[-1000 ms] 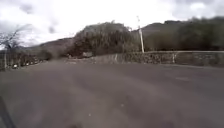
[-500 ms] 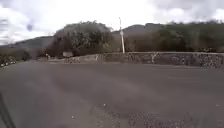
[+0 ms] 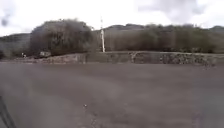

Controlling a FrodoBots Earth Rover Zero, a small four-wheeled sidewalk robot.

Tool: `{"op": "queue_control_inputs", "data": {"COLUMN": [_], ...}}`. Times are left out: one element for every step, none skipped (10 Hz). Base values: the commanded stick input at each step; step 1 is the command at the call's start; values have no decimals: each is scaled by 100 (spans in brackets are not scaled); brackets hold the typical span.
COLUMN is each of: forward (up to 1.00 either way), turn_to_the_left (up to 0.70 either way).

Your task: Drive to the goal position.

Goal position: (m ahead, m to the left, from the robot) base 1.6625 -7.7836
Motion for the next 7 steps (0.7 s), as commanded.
{"op": "queue_control_inputs", "data": {"forward": [0,0,0,0,0,0,0], "turn_to_the_left": [-45,-45,-45,-45,-45,-45,-45]}}
